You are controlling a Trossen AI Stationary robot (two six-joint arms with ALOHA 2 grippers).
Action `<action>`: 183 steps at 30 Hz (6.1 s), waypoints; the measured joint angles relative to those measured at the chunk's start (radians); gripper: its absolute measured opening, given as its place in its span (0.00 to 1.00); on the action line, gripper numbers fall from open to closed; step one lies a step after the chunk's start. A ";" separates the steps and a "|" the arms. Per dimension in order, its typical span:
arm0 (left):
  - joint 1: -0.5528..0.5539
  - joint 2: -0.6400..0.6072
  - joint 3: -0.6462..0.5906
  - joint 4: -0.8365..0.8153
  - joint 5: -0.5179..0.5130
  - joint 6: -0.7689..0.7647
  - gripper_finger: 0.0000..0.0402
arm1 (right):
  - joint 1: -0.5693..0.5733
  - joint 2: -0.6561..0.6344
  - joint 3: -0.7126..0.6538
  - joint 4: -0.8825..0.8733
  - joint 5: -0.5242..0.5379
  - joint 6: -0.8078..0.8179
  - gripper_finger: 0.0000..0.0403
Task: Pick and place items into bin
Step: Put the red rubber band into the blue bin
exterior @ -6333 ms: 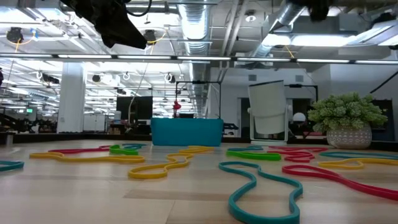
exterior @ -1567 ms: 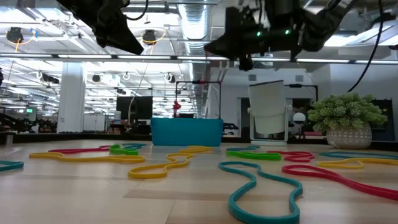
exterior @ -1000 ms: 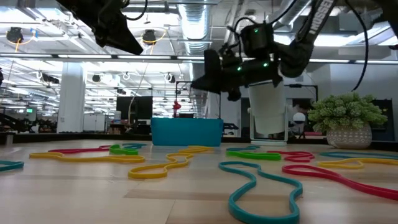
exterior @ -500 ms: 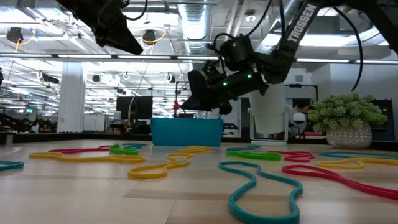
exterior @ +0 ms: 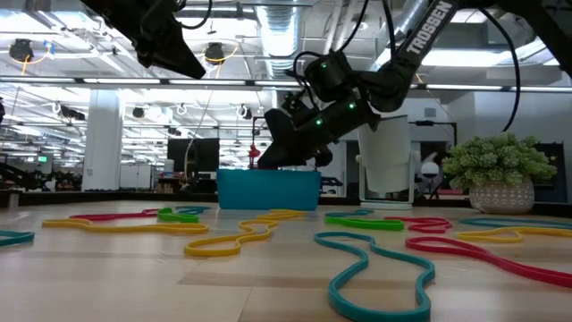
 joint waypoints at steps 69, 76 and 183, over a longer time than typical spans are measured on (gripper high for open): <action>-0.022 0.503 -0.245 0.130 0.166 -0.478 0.23 | 0.269 -0.382 0.000 -0.573 -0.158 -0.009 0.23; -0.021 0.503 -0.247 0.126 0.180 -0.485 0.06 | 0.269 -0.382 0.000 -0.573 -0.158 -0.011 0.23; 0.315 0.447 0.557 -0.390 -0.002 0.081 0.26 | 0.334 -0.108 0.215 -1.128 -0.405 0.095 0.23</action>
